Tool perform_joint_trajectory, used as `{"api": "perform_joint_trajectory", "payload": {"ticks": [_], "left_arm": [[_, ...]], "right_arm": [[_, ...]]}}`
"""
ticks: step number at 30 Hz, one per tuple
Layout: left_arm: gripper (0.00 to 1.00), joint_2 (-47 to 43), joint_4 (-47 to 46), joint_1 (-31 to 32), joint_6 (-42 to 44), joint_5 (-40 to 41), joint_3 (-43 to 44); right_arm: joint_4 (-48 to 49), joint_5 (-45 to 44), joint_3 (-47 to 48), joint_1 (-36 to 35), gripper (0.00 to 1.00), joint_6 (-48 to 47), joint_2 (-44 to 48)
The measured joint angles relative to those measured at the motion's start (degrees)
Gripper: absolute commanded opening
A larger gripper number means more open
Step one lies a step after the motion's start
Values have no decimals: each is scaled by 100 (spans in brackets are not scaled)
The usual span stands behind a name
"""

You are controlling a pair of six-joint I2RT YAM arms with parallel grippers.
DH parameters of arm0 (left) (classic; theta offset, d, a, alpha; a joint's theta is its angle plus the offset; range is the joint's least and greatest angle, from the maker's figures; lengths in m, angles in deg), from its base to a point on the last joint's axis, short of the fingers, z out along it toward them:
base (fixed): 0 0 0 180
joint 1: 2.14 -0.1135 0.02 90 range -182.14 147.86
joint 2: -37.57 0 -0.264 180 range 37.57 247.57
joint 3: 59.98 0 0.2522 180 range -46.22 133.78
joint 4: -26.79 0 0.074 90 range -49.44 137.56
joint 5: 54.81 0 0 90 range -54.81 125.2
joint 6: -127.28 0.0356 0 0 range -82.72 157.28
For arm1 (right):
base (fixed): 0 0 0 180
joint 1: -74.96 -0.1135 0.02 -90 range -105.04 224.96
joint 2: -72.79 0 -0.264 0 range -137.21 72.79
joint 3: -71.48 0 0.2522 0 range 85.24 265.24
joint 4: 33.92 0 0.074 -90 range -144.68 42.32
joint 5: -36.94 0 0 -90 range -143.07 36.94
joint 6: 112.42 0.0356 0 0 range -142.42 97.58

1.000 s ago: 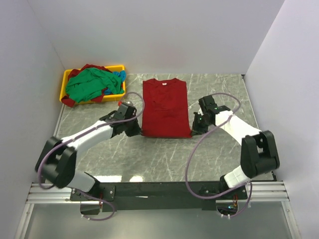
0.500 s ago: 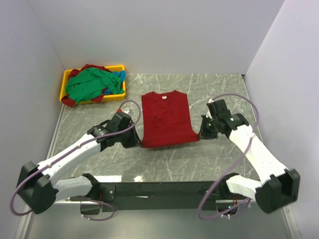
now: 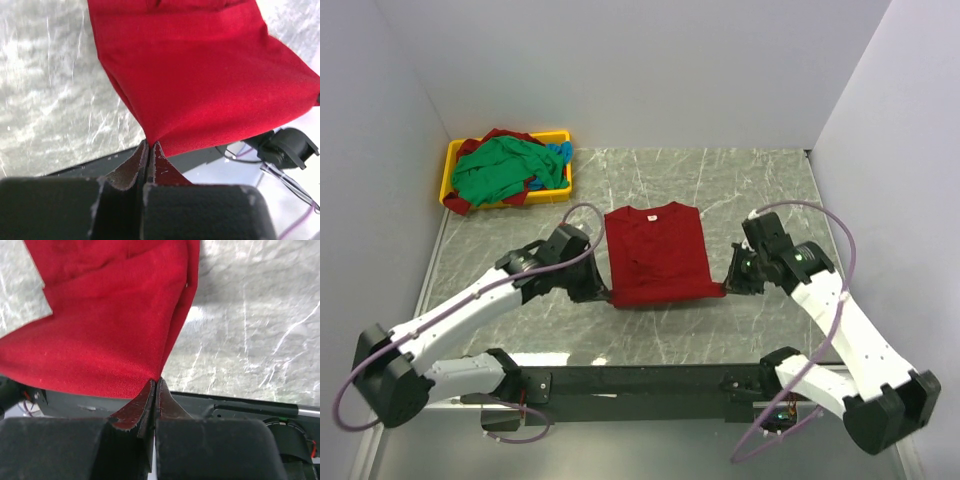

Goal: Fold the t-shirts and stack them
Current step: Fold the tshirt

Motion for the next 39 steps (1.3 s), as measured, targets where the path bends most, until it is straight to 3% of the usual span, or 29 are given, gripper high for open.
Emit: {"api": "perform_joint_trajectory", "payload": {"ticks": [7,20,39], "left_arm": [[1,809,-72,-66,267,142,691],[0,1965,-562,-772,564,-20,1390],[0,3136,-1027,-1733,885,-487,1937]], "right_arm": [[98,-323,717,203,0,-66,-828],[522,-448,1606,586,0,-422,-2070],[909,-575,3567,632,0,-743,-4415]]}}
